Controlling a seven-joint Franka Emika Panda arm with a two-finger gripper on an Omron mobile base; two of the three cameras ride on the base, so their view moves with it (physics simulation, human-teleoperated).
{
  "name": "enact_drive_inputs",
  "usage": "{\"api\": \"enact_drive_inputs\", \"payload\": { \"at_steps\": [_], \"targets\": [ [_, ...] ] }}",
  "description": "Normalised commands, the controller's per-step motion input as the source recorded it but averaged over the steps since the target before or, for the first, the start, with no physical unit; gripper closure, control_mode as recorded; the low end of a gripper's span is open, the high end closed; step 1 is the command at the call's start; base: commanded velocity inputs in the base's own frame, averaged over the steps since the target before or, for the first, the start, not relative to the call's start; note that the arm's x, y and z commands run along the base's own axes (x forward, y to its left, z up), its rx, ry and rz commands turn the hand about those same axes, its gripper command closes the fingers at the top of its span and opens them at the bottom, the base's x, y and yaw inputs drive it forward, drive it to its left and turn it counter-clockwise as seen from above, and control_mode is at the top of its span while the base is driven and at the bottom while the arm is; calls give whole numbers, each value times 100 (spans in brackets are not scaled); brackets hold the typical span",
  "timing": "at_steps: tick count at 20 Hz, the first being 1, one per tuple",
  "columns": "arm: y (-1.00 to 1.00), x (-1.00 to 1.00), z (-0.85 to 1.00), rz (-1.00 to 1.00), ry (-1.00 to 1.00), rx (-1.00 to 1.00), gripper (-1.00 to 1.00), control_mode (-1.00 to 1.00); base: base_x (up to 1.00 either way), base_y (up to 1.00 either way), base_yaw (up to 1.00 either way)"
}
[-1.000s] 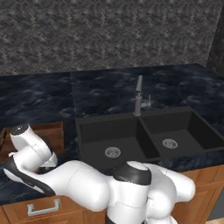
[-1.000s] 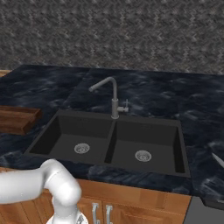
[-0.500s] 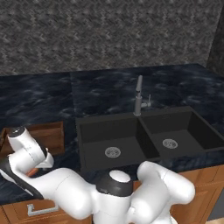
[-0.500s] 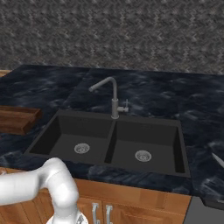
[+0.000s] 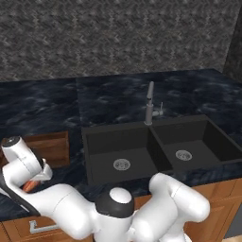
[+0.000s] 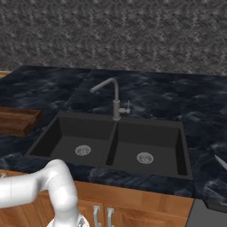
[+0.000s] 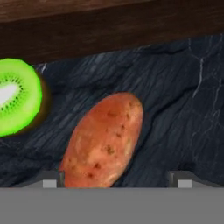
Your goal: Pick up all produce items and place them in the sink. Turn on the sink faucet to wash them. Then turn the sink off and put them in the tray.
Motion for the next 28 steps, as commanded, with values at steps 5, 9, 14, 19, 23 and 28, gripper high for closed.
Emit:
{"api": "enact_drive_inputs", "payload": {
  "at_steps": [5,9,14,19,23,28],
  "targets": [
    [0,0,-7,2,0,2,-100,-100,0,0,0],
    [0,0,-37,1,0,1,-100,-100,0,0,0],
    [0,0,-44,0,0,3,-100,-100,0,0,0],
    [1,0,-40,0,6,0,100,-100,0,0,0],
    [-13,-24,-1,0,-3,0,100,-100,0,0,0],
    [-27,-70,33,-7,-8,0,100,-100,0,0,0]
  ]
}}
